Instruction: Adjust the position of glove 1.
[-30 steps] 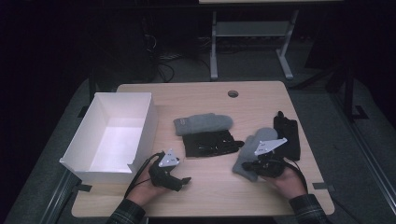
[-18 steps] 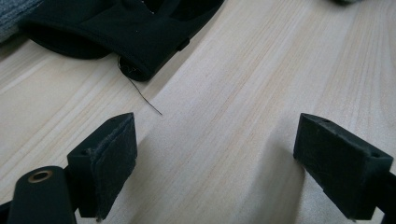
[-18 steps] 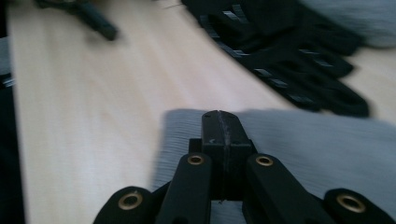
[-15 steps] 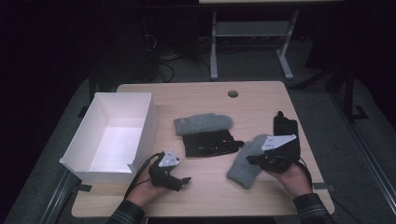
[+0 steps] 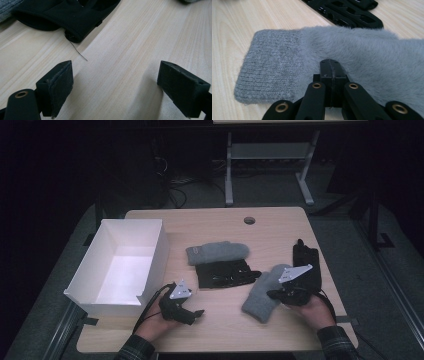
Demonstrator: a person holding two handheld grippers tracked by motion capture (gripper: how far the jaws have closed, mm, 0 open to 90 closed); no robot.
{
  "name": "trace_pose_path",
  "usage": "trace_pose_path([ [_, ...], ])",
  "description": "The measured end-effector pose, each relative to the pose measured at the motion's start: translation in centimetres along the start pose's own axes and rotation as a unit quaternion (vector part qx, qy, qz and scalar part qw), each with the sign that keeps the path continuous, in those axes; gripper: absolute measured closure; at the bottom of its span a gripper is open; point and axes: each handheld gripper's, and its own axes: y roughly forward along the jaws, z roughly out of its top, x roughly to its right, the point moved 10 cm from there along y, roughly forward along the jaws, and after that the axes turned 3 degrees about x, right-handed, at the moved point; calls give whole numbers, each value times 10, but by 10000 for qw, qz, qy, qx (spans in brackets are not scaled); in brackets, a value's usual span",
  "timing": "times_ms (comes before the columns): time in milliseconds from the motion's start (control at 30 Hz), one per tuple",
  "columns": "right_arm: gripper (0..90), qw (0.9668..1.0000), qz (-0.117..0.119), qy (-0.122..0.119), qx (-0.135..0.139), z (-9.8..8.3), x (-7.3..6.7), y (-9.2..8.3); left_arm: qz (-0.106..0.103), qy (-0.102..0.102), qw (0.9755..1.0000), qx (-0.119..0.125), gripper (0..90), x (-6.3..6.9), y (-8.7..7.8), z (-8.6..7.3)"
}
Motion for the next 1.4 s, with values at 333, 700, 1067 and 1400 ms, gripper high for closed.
trace_pose_path([
  [333, 900, 9995, 237, -188, -9, 7, -27, 6, -17, 5, 10000, 4, 128, 0, 1, 1],
  [700, 900, 9957, 695, -606, 22, 30, -65, 30, -10, 14, 10000, 16, 128, 0, 1, 1],
  [1067, 900, 9902, 982, -997, -7, 41, -88, 46, -12, -10, 10000, 21, 128, 0, 1, 1],
  [1400, 851, 9904, 961, -955, 264, 47, -86, 37, -14, -13, 10000, 21, 128, 0, 1, 1],
])
